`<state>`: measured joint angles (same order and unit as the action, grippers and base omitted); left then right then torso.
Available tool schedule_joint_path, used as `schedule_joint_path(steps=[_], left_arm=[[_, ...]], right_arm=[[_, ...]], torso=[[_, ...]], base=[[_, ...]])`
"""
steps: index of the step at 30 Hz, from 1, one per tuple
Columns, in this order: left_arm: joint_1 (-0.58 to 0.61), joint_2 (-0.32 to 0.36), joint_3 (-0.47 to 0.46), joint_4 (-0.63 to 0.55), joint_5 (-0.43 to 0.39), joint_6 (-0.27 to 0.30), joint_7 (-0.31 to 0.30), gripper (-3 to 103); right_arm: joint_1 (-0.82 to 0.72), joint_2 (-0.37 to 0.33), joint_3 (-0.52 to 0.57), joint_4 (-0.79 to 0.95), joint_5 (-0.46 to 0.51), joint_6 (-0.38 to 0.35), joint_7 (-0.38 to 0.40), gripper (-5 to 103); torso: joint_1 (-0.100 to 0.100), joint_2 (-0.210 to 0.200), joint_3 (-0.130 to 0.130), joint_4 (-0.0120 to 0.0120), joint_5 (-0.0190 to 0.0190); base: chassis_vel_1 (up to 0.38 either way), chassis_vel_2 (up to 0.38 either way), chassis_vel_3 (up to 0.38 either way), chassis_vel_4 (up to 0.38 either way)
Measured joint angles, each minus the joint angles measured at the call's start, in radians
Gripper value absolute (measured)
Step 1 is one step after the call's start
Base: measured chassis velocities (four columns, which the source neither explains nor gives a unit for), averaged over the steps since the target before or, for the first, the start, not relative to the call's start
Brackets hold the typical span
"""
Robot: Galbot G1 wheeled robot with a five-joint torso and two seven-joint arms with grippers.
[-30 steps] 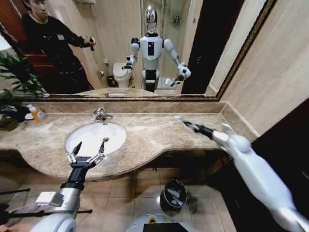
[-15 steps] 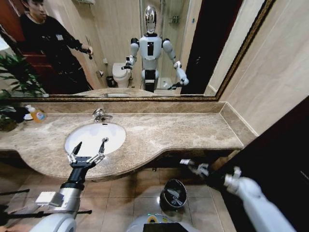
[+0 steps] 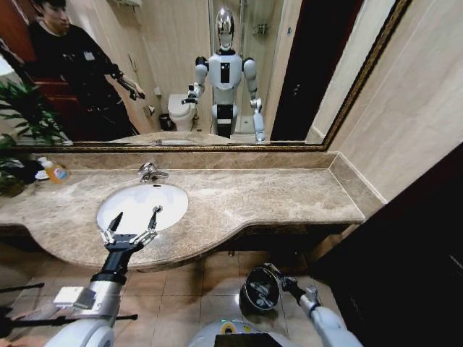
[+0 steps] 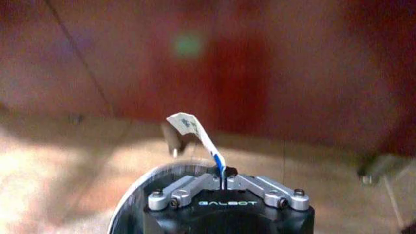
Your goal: Pick up the trash from the sink and place it in the trash bin.
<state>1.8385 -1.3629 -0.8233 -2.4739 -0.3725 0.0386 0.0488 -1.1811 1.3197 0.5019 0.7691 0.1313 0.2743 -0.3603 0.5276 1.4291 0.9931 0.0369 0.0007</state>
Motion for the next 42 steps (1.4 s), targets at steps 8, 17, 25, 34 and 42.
schedule_joint_path(steps=[8, 17, 25, 34, 42], left_arm=[[0.0, 0.0, 0.0, 0.0, 0.0, 0.0, 0.0, 100], [0.0, 0.0, 0.0, 0.0, 0.0, 0.0, 0.0, 100], [0.0, 0.0, 0.0, 0.0, 0.0, 0.0, 0.0, 100], [0.0, 0.0, 0.0, 0.0, 0.0, 0.0, 0.0, 100], [0.0, 0.0, 0.0, 0.0, 0.0, 0.0, 0.0, 100]], right_arm=[[0.032, 0.059, -0.021, -0.131, -0.088, 0.071, 0.058, -2], [0.027, 0.131, -0.022, -0.103, -0.176, 0.071, 0.119, 24], [-0.019, 0.041, 0.02, 0.036, -0.012, -0.033, 0.097, 61], [-0.206, -0.104, 0.292, 0.477, 0.168, -0.062, -0.078, 93], [-0.374, -0.095, 0.479, 0.901, 0.306, -0.15, -0.094, 100]], torso=[[0.0, 0.0, 0.0, -0.0002, -0.0019], [0.0, 0.0, 0.0, 0.0, -0.0005], [0.0, 0.0, 0.0, 0.0001, -0.0006], [0.0, 0.0, 0.0, 0.0, -0.0002], [0.0, 0.0, 0.0, -0.0003, -0.0011]], base=[[0.0, 0.0, 0.0, 0.0], [0.0, 0.0, 0.0, 0.0], [0.0, 0.0, 0.0, 0.0], [0.0, 0.0, 0.0, 0.0], [0.0, 0.0, 0.0, 0.0]])
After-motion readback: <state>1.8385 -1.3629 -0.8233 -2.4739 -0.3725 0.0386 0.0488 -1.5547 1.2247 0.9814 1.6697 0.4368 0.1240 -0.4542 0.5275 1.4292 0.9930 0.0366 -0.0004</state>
